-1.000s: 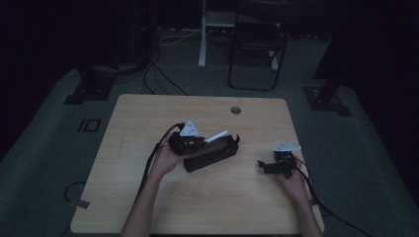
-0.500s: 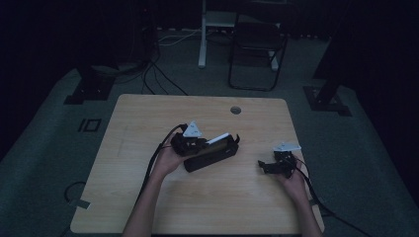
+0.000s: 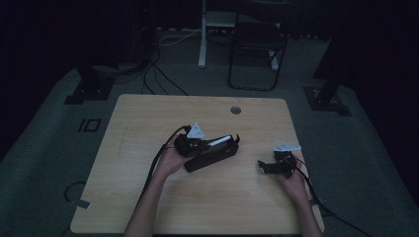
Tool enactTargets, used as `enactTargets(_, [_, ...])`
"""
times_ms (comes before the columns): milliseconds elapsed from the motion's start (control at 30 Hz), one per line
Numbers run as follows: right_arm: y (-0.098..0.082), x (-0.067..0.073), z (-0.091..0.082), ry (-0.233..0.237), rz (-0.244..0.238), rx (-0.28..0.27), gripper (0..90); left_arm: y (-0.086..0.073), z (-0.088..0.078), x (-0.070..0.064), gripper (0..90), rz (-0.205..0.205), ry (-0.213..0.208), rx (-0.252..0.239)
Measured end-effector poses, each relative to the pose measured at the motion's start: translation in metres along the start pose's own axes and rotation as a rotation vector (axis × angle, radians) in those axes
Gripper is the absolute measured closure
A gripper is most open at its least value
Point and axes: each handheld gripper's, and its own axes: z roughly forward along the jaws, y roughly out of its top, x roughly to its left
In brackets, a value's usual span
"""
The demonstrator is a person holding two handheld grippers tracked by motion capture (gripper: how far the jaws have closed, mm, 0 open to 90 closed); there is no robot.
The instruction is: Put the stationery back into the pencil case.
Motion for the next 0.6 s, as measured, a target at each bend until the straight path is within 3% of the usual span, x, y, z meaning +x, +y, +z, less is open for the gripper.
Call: enactTargets(600, [0.0000, 0.0000, 0.0000, 0.000, 0.000, 0.000, 12.0, -0.0010, 0.0105, 0.0001, 78.3, -0.007, -0.011, 0.023])
